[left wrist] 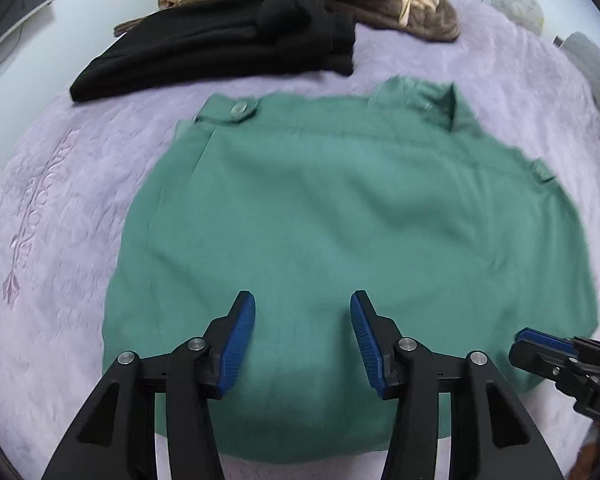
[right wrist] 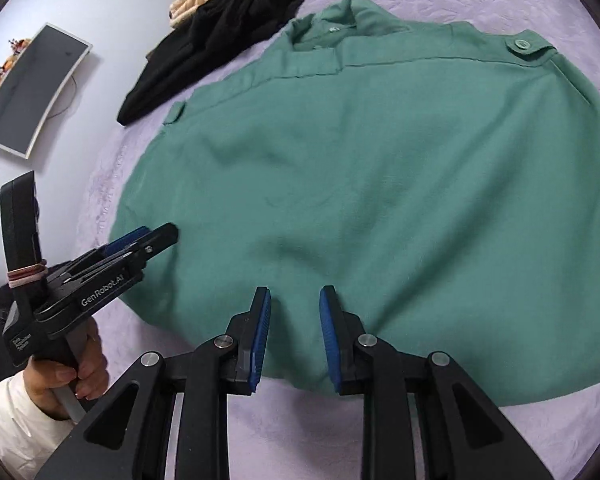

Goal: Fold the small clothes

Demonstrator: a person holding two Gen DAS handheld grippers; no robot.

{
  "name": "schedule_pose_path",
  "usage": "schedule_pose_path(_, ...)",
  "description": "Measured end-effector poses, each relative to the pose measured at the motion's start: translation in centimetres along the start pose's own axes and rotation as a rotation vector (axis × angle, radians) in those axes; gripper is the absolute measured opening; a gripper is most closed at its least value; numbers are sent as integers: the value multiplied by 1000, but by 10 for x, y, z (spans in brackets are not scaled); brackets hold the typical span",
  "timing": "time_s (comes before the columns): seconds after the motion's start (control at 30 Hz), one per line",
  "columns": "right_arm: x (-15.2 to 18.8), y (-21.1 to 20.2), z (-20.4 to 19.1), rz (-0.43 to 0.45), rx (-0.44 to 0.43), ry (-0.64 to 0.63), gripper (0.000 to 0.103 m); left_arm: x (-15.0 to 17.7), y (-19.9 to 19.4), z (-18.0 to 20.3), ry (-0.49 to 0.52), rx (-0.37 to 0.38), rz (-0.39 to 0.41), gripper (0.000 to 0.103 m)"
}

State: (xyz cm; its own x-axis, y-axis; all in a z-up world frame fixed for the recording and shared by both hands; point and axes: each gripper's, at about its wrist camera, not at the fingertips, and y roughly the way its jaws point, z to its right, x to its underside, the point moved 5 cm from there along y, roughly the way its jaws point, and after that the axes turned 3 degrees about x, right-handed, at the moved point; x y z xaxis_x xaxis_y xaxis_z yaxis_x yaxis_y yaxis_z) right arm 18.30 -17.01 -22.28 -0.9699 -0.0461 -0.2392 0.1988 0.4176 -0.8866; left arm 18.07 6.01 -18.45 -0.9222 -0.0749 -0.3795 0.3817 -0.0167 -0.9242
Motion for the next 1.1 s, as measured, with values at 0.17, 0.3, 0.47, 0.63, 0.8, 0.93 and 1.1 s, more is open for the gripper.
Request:
schedule_pose_path(0.17, 12, -39, 119, 47, 177, 213, 6, 24, 7, -54, -60, -52, -16, 51)
schedule_pose_path(0.3, 42, -89, 180, 123, 99, 502, 14, 26, -6, -68, -33, -63, -16, 51)
schedule_pose_path(0.47, 80, -90, 194, 149, -90, 731, 76, 29, -25, -83, -99, -103, 17, 52)
schedule_pose_path(0.63, 62, -58, 197, 134, -207, 843, 5, 36, -5, -107, -175, -132, -49, 52)
schedule_pose_path(0.8, 40, -85, 182, 165, -61, 623, 4, 39, -4, -104, -142, -155, -41, 52)
schedule_pose_path(0.93, 58, -53, 214, 67, -75, 715, 8, 50, 8, -107, -148, -145, -52, 60)
schedule_pose_path(1.1, 75, -85, 215, 92, 2, 745, 27, 55, -1, -125, -191, -149, -66, 67)
